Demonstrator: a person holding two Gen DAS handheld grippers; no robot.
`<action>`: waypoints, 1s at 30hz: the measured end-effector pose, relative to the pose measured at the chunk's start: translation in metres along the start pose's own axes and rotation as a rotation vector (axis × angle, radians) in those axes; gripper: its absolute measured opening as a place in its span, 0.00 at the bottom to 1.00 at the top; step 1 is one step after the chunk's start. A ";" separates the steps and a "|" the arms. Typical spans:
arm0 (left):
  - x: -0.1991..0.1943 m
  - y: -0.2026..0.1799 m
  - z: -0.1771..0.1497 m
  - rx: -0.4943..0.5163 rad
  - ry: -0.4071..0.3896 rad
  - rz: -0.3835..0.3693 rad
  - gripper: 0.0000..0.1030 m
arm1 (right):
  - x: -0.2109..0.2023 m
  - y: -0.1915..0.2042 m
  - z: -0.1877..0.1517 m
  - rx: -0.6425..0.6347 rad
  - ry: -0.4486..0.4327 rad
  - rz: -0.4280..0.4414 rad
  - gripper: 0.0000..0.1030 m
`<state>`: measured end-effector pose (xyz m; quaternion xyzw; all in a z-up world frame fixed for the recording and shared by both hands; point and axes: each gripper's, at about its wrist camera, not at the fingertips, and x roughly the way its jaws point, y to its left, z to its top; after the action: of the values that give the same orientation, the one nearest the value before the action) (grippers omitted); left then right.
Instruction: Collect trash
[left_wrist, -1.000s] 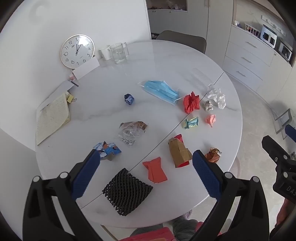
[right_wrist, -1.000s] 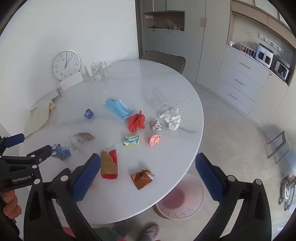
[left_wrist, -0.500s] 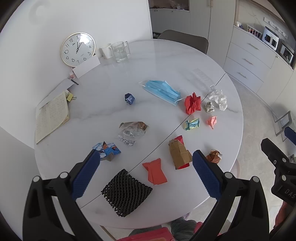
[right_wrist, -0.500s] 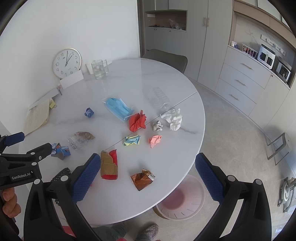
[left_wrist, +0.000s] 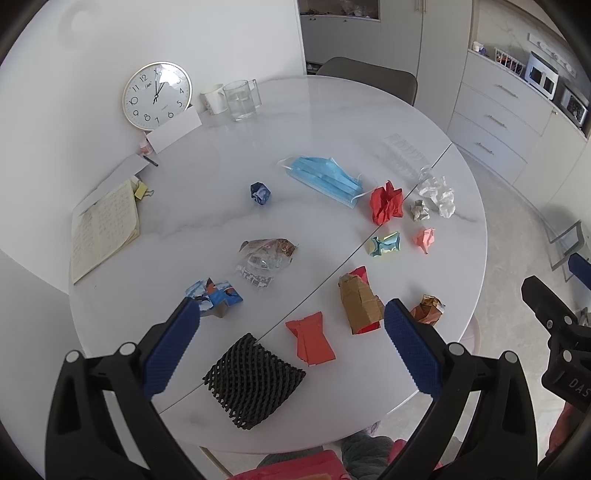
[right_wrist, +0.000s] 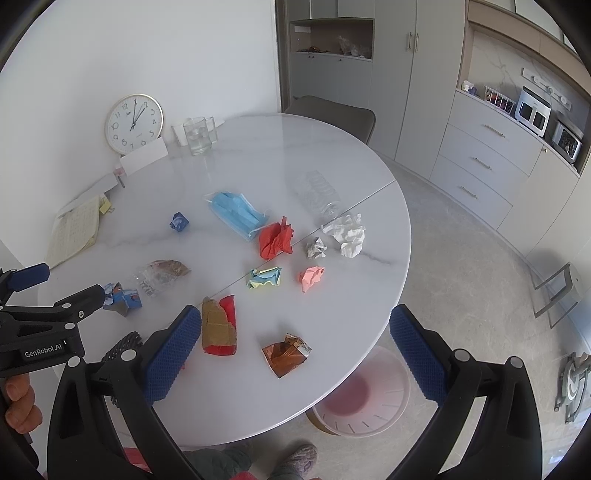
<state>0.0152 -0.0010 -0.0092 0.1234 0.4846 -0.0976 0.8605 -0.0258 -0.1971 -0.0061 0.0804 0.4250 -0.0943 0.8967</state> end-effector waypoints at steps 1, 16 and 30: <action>0.000 0.000 0.000 0.000 0.000 -0.001 0.93 | 0.000 0.000 -0.001 -0.001 -0.001 0.000 0.98; -0.003 0.003 -0.006 -0.003 -0.003 -0.018 0.93 | -0.004 0.006 -0.004 -0.007 0.003 -0.002 0.98; -0.003 0.002 -0.005 -0.006 0.000 -0.016 0.93 | -0.004 0.008 -0.005 -0.008 0.005 0.000 0.98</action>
<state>0.0097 0.0023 -0.0090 0.1170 0.4858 -0.1033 0.8600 -0.0306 -0.1875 -0.0054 0.0771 0.4277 -0.0925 0.8958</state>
